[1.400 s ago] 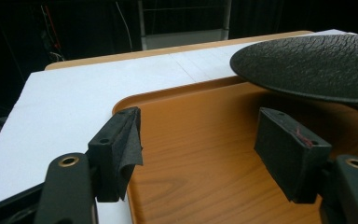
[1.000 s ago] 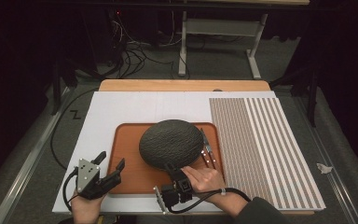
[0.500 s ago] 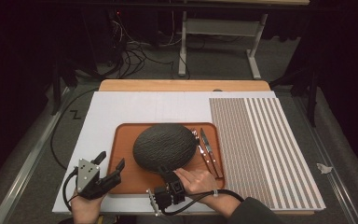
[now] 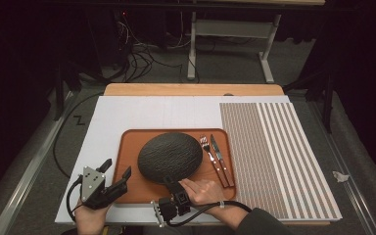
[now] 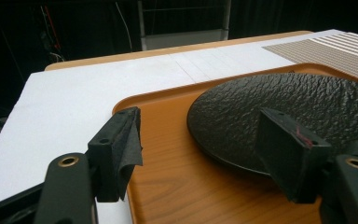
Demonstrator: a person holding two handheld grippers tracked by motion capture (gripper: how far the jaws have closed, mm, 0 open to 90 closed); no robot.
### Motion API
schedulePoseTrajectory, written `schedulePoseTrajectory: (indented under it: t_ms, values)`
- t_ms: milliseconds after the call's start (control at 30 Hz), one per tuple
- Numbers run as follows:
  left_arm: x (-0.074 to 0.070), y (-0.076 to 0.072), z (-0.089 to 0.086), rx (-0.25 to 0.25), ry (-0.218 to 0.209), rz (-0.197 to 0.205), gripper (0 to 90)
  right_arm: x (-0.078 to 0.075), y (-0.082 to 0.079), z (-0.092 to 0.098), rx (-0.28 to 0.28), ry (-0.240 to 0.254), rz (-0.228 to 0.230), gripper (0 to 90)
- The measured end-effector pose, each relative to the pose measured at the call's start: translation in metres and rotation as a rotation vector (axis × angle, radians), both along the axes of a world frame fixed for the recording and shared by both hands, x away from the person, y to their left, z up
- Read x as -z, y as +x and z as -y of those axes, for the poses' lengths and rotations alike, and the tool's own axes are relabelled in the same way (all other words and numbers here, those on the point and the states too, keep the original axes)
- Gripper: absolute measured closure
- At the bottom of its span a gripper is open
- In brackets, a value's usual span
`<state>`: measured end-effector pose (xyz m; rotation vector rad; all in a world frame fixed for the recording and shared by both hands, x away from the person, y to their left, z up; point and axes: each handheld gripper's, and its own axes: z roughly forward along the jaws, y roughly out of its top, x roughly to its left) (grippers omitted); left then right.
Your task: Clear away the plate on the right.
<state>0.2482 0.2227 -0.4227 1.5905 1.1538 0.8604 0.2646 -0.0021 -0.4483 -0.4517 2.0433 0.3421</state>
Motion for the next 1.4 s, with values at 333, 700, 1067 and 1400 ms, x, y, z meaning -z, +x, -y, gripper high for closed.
schedulePoseTrajectory:
  t_ms: [333, 700, 1067, 1400]
  values:
    - [0.0, 0.0, 0.0, 0.0, 0.001, 0.0, 31.7, 0.004, 0.006, -0.001, 0.027, 0.019, -0.024, 87.3]
    - [0.0, 0.0, 0.001, 0.002, 0.003, -0.002, 31.7, 0.008, 0.01, -0.004, 0.033, 0.013, -0.043, 84.4]
    - [0.0, 0.0, 0.001, 0.003, 0.004, -0.002, 31.7, 0.01, 0.011, -0.007, 0.038, 0.01, -0.072, 82.1]
    - [0.0, 0.0, 0.001, 0.003, 0.003, -0.003, 31.7, 0.014, 0.012, -0.009, 0.045, 0.001, -0.113, 78.1]
